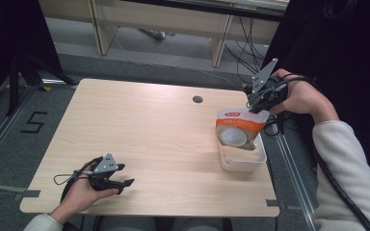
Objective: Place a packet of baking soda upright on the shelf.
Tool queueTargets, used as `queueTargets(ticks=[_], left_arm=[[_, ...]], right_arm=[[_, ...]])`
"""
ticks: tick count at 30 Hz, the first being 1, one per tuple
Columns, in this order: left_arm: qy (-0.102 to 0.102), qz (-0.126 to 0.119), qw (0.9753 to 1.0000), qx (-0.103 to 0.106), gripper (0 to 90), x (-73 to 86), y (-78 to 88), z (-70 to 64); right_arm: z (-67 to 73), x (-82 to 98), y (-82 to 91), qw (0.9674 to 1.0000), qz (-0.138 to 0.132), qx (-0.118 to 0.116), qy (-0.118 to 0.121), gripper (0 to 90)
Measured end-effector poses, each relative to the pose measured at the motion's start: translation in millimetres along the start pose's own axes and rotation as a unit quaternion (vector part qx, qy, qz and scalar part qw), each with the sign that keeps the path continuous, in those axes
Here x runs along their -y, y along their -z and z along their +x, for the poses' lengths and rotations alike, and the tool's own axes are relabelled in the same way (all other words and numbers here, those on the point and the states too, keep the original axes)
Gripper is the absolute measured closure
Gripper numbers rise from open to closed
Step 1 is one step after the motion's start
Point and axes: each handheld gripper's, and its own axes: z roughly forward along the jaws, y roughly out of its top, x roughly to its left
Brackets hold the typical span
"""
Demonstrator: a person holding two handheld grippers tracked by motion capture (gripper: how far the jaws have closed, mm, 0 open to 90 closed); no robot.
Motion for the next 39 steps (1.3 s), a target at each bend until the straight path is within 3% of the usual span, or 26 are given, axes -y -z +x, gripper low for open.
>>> queueTargets(ticks=[3,13,18,19,28,31,33,35,37,39], left_arm=[[0.001,0.000,1.0000,0.000,33.5,0.2,-0.1,0.0],[0.000,0.000,1.0000,0.001,33.5,0.1,-0.2,0.2],[0.000,0.000,1.0000,0.000,33.5,0.3,-0.2,0.1],[0.000,0.000,1.0000,0.000,33.5,0.2,-0.2,0.1],[0.001,0.000,1.0000,0.001,33.5,0.3,-0.2,0.1],[0.001,0.000,1.0000,0.001,33.5,0.3,-0.1,0.3],[0.001,-0.002,1.0000,0.000,33.4,0.6,-0.5,0.1],[0.001,-0.001,1.0000,0.000,33.4,0.5,-0.4,0.1],[0.001,0.000,1.0000,0.001,33.5,0.4,-0.2,0.2],[0.001,-0.001,1.0000,0.001,33.5,0.5,-0.2,0.3]], right_arm=[[-1.8,0.5,-0.2,0.9999,-0.001,-0.001,0.012,90.0],[-1.7,3.2,-4.6,0.9998,0.013,-0.007,0.010,90.0],[-2.1,3.4,-6.4,0.9996,0.027,0.000,0.009,90.0],[-2.8,3.3,-6.8,0.9994,0.028,0.005,0.019,90.0],[-4.9,1.8,-10.1,0.9980,0.049,0.020,0.034,90.0],[-4.3,2.2,-10.6,0.9979,0.051,0.025,0.030,90.0],[-6.3,2.1,-11.0,0.9972,0.050,0.030,0.047,90.0],[-5.4,3.1,-10.4,0.9974,0.054,0.032,0.036,90.0],[-6.9,3.4,-11.6,0.9968,0.052,0.033,0.049,90.0],[-7.0,4.2,-12.3,0.9968,0.053,0.037,0.047,90.0]])
